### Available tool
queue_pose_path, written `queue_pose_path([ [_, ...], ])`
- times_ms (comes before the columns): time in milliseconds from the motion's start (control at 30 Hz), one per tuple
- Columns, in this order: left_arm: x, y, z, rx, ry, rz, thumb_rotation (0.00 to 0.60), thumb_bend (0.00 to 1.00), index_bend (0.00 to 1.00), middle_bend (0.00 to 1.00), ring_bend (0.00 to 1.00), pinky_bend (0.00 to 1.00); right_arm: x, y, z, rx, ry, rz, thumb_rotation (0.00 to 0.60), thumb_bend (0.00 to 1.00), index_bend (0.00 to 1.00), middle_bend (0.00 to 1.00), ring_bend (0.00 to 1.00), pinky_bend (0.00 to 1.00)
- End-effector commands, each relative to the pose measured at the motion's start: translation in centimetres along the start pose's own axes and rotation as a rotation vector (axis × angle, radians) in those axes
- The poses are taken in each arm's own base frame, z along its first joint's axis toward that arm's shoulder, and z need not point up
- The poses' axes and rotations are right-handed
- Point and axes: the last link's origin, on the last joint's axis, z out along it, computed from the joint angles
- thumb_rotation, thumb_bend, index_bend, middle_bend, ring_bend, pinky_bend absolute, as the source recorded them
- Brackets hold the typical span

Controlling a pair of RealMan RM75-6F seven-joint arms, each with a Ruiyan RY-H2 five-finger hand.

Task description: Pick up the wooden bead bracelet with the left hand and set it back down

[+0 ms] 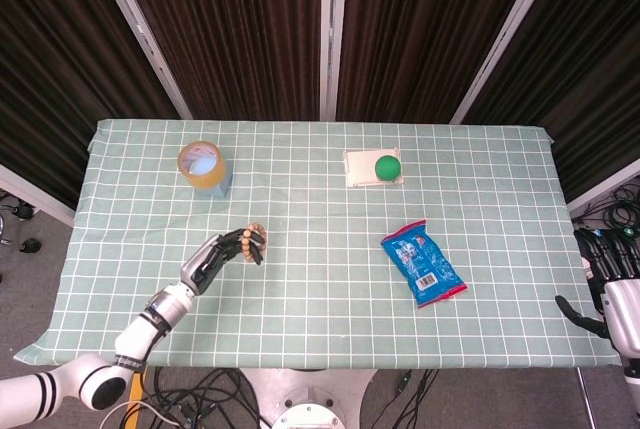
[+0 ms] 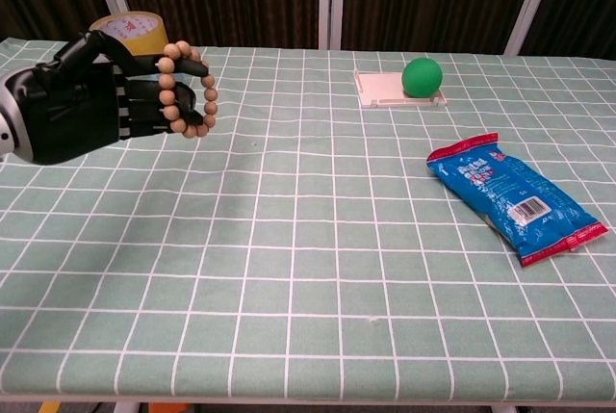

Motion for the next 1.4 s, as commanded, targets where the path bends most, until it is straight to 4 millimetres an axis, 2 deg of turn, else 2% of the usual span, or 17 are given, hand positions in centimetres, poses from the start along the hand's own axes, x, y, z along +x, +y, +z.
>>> queue_pose_path([
  [33,0.4,0.1,-0.1,-0.014,0.010,0.047,0.000,0.49,0.34,0.51,0.37,0.22,0.0,0.0,0.0,0.000,-0.001,0.001,0.600,0.13,0.00,0.09,0.00,0.00],
  [167,1.0,-0.5,-0.1,-0.023,0.018,0.251,0.000,0.38,0.35,0.51,0.37,0.22,-0.1,0.0,0.0,0.003,-0.003,0.002,0.600,0.13,0.00,0.09,0.00,0.00],
  [267,1.9,-1.4,0.2,-0.018,0.031,0.494,0.000,0.32,0.37,0.51,0.36,0.22,-0.1,-0.1,0.0,0.006,-0.004,0.002,0.600,0.13,0.00,0.09,0.00,0.00],
  [367,2.8,-2.2,0.4,-0.009,0.041,0.783,0.000,0.28,0.36,0.49,0.30,0.21,-0.1,-0.1,0.1,0.008,-0.006,0.001,0.600,0.13,0.00,0.09,0.00,0.00],
  [433,3.2,-2.5,0.4,0.001,0.027,0.986,0.000,0.24,0.30,0.39,0.20,0.18,-0.1,-0.1,0.0,0.009,-0.006,0.000,0.600,0.13,0.00,0.09,0.00,0.00],
  [533,3.5,-2.2,0.3,-0.005,0.040,1.195,0.000,0.16,0.23,0.30,0.11,0.13,-0.1,-0.2,0.1,0.009,-0.005,0.001,0.600,0.13,0.00,0.09,0.00,0.00],
  [733,4.0,-0.7,-0.5,-0.043,0.161,1.253,0.003,0.15,0.22,0.29,0.11,0.13,-0.3,0.0,0.2,0.006,-0.012,0.003,0.600,0.13,0.00,0.09,0.00,0.00],
  [767,4.5,-0.3,-0.8,-0.044,0.194,1.249,0.069,0.15,0.22,0.29,0.11,0.13,-0.3,0.0,0.2,0.005,-0.014,0.003,0.600,0.13,0.00,0.09,0.00,0.00],
  [800,5.4,0.2,-1.4,-0.042,0.249,1.252,0.193,0.15,0.22,0.29,0.11,0.13,-0.3,0.1,0.2,0.002,-0.017,0.004,0.600,0.13,0.00,0.09,0.00,0.00],
  [833,6.2,0.7,-2.1,-0.038,0.299,1.269,0.373,0.15,0.22,0.29,0.11,0.13,-0.3,0.2,0.2,-0.001,-0.021,0.006,0.600,0.13,0.00,0.09,0.00,0.00],
  [867,7.1,1.0,-2.9,-0.031,0.350,1.291,0.510,0.15,0.22,0.29,0.12,0.13,-0.3,0.3,0.2,-0.004,-0.026,0.008,0.600,0.13,0.00,0.09,0.00,0.00],
  [900,8.3,1.5,-4.0,-0.013,0.414,1.314,0.591,0.15,0.22,0.29,0.12,0.13,-0.4,0.5,0.3,-0.009,-0.034,0.011,0.600,0.13,0.00,0.09,0.00,0.00],
  [1033,12.1,1.7,-9.0,0.096,0.562,1.372,0.583,0.15,0.22,0.29,0.13,0.13,-0.8,0.8,0.6,-0.004,-0.073,0.017,0.600,0.13,0.00,0.08,0.00,0.00],
  [1067,12.8,1.6,-10.2,0.126,0.588,1.384,0.550,0.15,0.22,0.29,0.13,0.13,-0.9,0.7,0.7,0.001,-0.082,0.022,0.600,0.13,0.00,0.08,0.00,0.00],
  [1133,13.9,1.2,-13.1,0.187,0.638,1.397,0.438,0.15,0.22,0.29,0.13,0.12,-1.2,0.7,1.0,0.010,-0.098,0.040,0.600,0.13,0.00,0.07,0.00,0.00],
  [1233,14.2,0.5,-17.0,0.240,0.684,1.421,0.388,0.15,0.22,0.27,0.13,0.12,-1.5,0.5,1.3,0.020,-0.112,0.053,0.600,0.13,0.00,0.06,0.00,0.00],
  [1400,12.9,-0.6,-21.5,0.257,0.759,1.393,0.398,0.15,0.22,0.27,0.13,0.11,-1.9,0.0,1.2,0.027,-0.121,0.054,0.600,0.13,0.00,0.05,0.00,0.00],
])
